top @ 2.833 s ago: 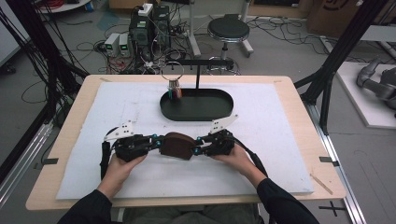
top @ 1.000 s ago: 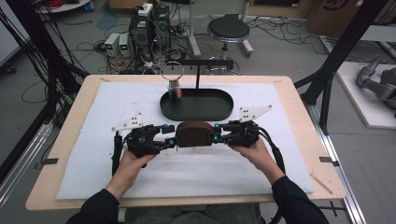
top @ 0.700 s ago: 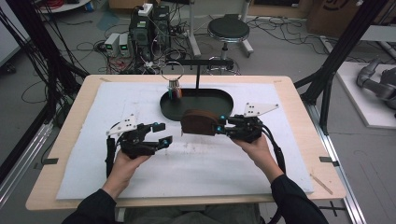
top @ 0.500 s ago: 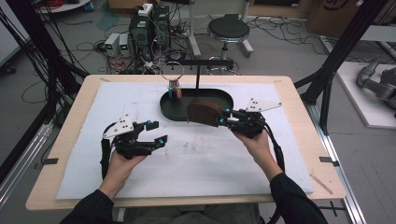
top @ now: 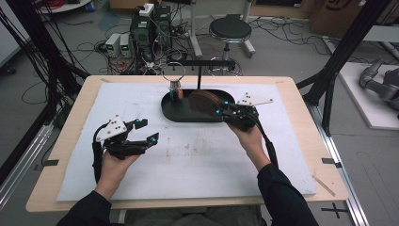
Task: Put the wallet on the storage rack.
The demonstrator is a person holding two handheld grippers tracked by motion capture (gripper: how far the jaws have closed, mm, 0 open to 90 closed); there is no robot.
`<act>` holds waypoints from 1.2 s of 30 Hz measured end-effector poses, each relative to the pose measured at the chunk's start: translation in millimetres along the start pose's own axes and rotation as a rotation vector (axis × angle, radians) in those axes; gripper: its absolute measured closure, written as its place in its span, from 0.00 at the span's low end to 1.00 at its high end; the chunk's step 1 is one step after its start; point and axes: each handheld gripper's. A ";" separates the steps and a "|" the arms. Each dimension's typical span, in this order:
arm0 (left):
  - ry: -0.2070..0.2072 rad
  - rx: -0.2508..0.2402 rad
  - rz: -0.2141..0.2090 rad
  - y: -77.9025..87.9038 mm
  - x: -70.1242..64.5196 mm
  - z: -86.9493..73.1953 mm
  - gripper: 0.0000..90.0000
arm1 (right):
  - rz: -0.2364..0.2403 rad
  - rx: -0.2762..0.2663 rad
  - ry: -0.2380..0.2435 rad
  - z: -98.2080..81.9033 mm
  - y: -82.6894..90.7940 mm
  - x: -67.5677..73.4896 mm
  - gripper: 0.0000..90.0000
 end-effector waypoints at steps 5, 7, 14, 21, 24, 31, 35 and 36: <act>-0.017 0.007 0.020 0.2 -2.1 -1.0 0.32 | -0.023 -0.017 0.003 7.8 -12.0 3.5 0.78; -0.029 0.009 0.025 0.8 -2.5 -1.0 0.32 | -0.033 -0.016 0.001 8.8 -14.4 3.7 0.78; -0.026 0.004 0.039 1.1 -4.3 -4.1 0.32 | -0.089 0.005 -0.018 5.6 -33.0 -0.2 0.78; -0.025 0.009 0.035 1.0 -4.6 -5.5 0.32 | -0.093 0.023 -0.043 -6.5 -50.6 -6.1 0.78; -0.024 0.010 0.035 0.8 -4.9 -6.0 0.32 | -0.099 0.031 -0.047 -11.4 -57.3 -7.7 0.78; -0.018 0.009 0.028 0.8 -5.0 -6.8 0.32 | -0.116 0.048 -0.081 -20.0 -67.3 -9.9 0.78; -0.015 0.009 0.027 0.8 -4.5 -7.4 0.32 | -0.127 0.059 -0.105 -24.6 -70.9 -12.8 0.78; -0.016 0.010 0.026 0.9 -4.5 -7.5 0.32 | -0.132 0.066 -0.113 -25.6 -71.8 -12.7 0.78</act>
Point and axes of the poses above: each handheld gripper's, and its own axes: y roughly backward along the jaws, z roughly out of its top, x roughly to its left, and after that the axes turned 3 degrees about -z, right-handed
